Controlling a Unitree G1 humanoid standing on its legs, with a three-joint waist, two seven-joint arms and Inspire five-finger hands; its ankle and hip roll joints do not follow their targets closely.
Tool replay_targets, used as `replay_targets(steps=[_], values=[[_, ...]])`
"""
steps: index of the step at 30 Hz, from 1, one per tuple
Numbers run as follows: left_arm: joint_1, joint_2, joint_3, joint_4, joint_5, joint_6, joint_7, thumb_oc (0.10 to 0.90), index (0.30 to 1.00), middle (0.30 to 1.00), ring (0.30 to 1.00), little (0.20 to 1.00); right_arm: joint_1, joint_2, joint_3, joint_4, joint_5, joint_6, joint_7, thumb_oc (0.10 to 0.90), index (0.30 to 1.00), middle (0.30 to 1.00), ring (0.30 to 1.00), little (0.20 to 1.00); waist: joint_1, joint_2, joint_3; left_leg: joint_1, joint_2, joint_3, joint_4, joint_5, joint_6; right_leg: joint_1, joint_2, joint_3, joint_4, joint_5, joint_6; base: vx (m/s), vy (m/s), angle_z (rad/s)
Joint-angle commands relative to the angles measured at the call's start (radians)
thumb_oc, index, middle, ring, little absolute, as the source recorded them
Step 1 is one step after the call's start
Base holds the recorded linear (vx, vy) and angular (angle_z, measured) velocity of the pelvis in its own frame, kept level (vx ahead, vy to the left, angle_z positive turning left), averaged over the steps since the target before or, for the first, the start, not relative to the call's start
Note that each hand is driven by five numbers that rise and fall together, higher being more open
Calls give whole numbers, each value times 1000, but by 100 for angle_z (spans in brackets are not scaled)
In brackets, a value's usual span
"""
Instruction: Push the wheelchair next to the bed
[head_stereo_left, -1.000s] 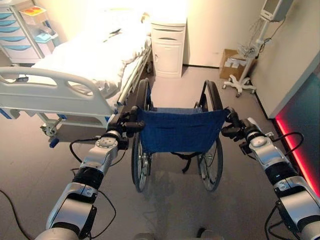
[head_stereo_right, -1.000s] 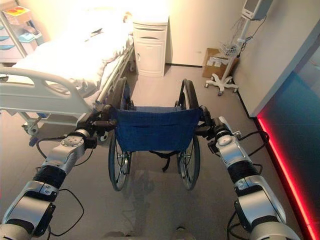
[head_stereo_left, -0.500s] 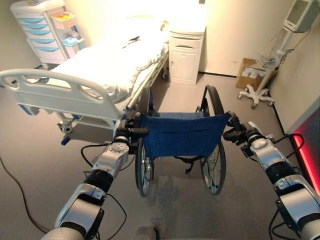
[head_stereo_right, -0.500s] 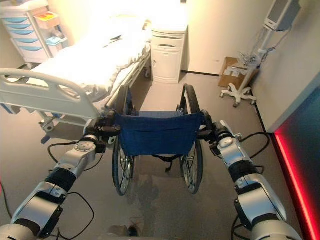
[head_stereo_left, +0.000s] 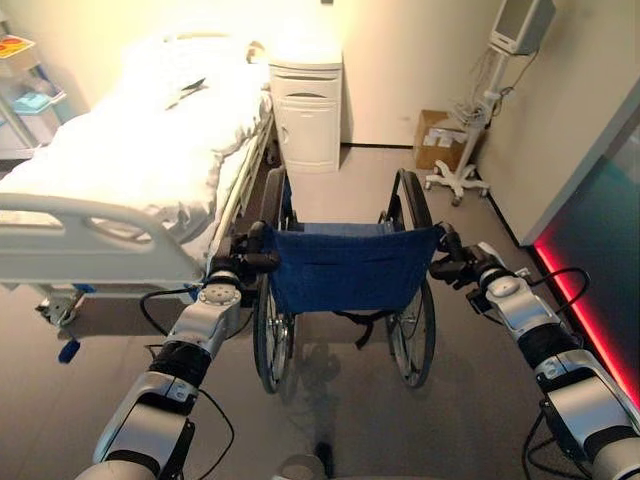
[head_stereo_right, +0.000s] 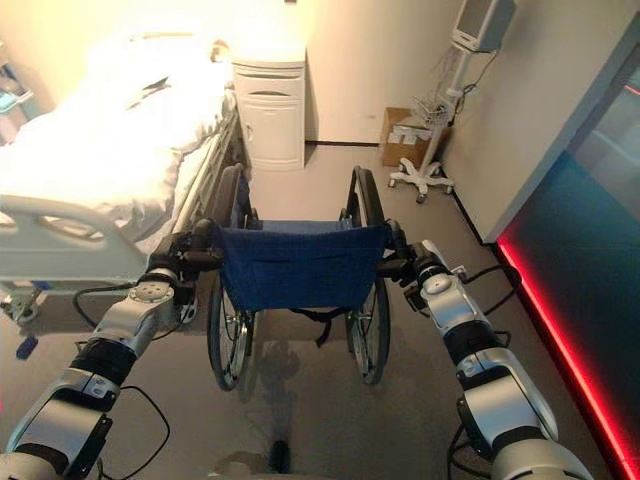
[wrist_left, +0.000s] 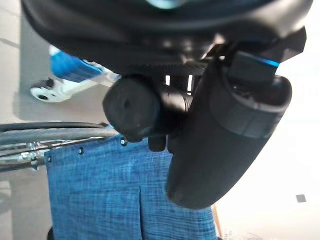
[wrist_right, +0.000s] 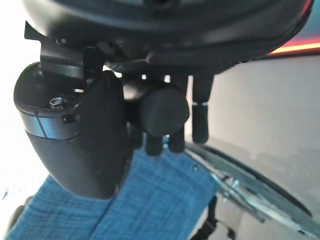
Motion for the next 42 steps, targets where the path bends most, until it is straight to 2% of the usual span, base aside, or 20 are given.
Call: replay_targets(steps=[1, 4, 6, 9, 12, 15, 16, 18, 21, 23, 26, 27, 29, 32, 34, 37, 38, 39, 40, 42], values=[[14, -92, -122, 91, 58, 0, -32, 400, 300, 300, 300, 300, 45, -14, 124, -60, -43, -119, 82, 400, 300, 300, 300, 300, -59, 8, 27, -18, -32, -57, 33, -10, 7, 29, 64, -49, -184, 200, -28, 311, -168, -5], [3, -103, -126, 97, 61, -5, -34, 400, 300, 300, 300, 300, 34, -1, 135, -42, -38, -113, 75, 400, 300, 300, 300, 300, -100, 4, 52, 54, -39, -103, 36, -74, 14, -127, -8, -2, -314, 335, -14, 347, -167, 9], [0, -110, -128, 91, 46, -5, -37, 400, 300, 300, 300, 300, 46, -4, 134, -58, -36, -98, 65, 400, 300, 300, 300, 300, -118, 2, 63, 71, -41, -139, 49, -105, 15, -160, -26, 35, -394, 365, -3, 440, -224, 65], [-1, -115, -125, 80, 38, -5, -27, 400, 300, 300, 300, 300, 53, -15, 134, -106, -31, -65, 56, 400, 300, 300, 300, 300, -132, -9, 68, 57, -50, -181, 103, -149, 18, -172, -13, 69, -450, 347, -9, 378, -279, 78], [11, -117, -114, 72, 23, -5, -16, 400, 300, 300, 300, 300, 35, -35, 137, -125, -9, -54, 81, 400, 300, 300, 300, 300, -138, -28, 57, 22, -57, -184, 211, -187, 19, -163, 29, 76, -356, 275, -23, 329, -241, 64], [27, -116, -115, 46, 18, 13, 1, 400, 300, 300, 300, 300, 40, -55, 135, -153, -10, -52, 88, 400, 300, 300, 300, 300, -147, -30, 46, 24, -20, -172, 265, -168, -6, -145, 55, 46, -338, 210, -56, 316, -198, 53], [39, -124, -112, 44, 6, 23, 27, 400, 300, 300, 300, 300, 43, -78, 135, -150, -18, -69, 102, 400, 300, 300, 300, 300, -150, -37, 42, 23, 27, -152, 356, -121, -36, -106, 73, 2, -350, 175, -92, 366, -263, 25], [35, -137, -113, 58, 5, 26, 41, 400, 300, 300, 300, 300, 32, -92, 141, -130, -29, -81, 103, 400, 300, 300, 300, 300, -154, -45, 40, 15, 51, -141, 436, -85, -54, -84, 87, -22, -361, 161, -119, 359, -261, 23], [33, -141, -113, 81, -7, 21, 48, 400, 300, 300, 300, 300, 12, -113, 146, -89, -45, -98, 120, 400, 300, 300, 300, 300, -152, -49, 36, -5, 66, -131, 540, -22, -80, -47, 106, -51, -381, 138, -153, 293, -178, 32], [31, -139, -116, 88, -3, 19, 37, 400, 300, 300, 300, 300, 10, -122, 146, -80, -37, -95, 114, 400, 300, 300, 300, 300, -146, -50, 41, -37, 69, -120, 566, -11, -81, -27, 113, -60, -385, 126, -163, 314, -167, 17], [33, -137, -116, 98, 17, 16, 29, 400, 300, 300, 300, 300, -6, -115, 146, -46, -23, -90, 98, 400, 300, 300, 300, 300, -120, -49, 72, -94, 44, -107, 504, -31, -67, 38, 133, -51, -391, 106, -158, 337, -102, 37], [42, -138, -111, 98, 28, 15, 35, 400, 300, 300, 300, 300, -16, -92, 150, -30, -28, -79, 84, 400, 300, 300, 300, 300, -95, -36, 89, -135, 29, -88, 397, 1, -73, 90, 162, -43, -405, 88, -154, 262, -33, 29], [47, -138, -110, 99, 35, 15, 38, 400, 300, 300, 300, 300, -16, -79, 152, -29, -32, -71, 76, 400, 300, 300, 300, 300, -81, -25, 97, -167, 29, -76, 323, 44, -82, 119, 179, -38, -414, 76, -155, 344, -12, 10], [93, -121, -90, 97, 44, 12, 43, 400, 300, 300, 300, 300, 22, -59, 151, -34, -38, -72, 74, 400, 300, 300, 300, 300, -25, 14, 89, -248, 69, -95, 45, 202, -112, 204, 221, -19, -425, 32, -150, 553, 67, -17], [108, -118, -80, 97, 48, 15, 42, 400, 300, 300, 300, 300, 34, -59, 148, -35, -39, -79, 81, 400, 300, 300, 300, 300, -16, 16, 86, -246, 75, -96, 4, 216, -114, 219, 218, -18, -420, 20, -148, 447, 112, -55], [132, -106, -47, 113, 52, 19, 46, 400, 300, 300, 300, 300, 53, -58, 143, -34, -42, -97, 108, 400, 300, 300, 300, 300, -20, 6, 70, -210, 65, -36, 44, 145, -93, 239, 187, -40, -384, -23, -133, 410, 165, -56], [135, -93, -42, 120, 60, 20, 41, 400, 300, 300, 300, 300, 66, -47, 135, -37, -40, -93, 117, 400, 300, 300, 300, 300, -12, -2, 57, -219, 39, -38, 108, 96, -57, 235, 173, -39, -357, -4, -120, 384, 182, -61], [136, -89, -41, 120, 63, 20, 39, 400, 300, 300, 300, 300, 70, -45, 134, -39, -37, -90, 117, 400, 300, 300, 300, 300, -10, -5, 54, -220, 32, -42, 121, 82, -50, 235, 168, -37, -350, 0, -116, 480, 215, -44], [139, -76, -30, 124, 82, 18, 29, 400, 300, 300, 300, 300, 86, -37, 126, -42, -19, -88, 106, 400, 300, 300, 300, 300, -12, -23, 47, -191, 0, -40, 136, 23, -26, 239, 136, -34, -284, 1, -88, 494, 237, -32], [137, -63, -26, 135, 98, 11, 20, 400, 300, 300, 300, 300, 111, -28, 109, -44, -11, -91, 103, 400, 300, 300, 300, 300, -14, -28, 33, -164, -25, -37, 110, 4, -1, 227, 118, -34, -202, 24, -59, 401, 220, -28]])
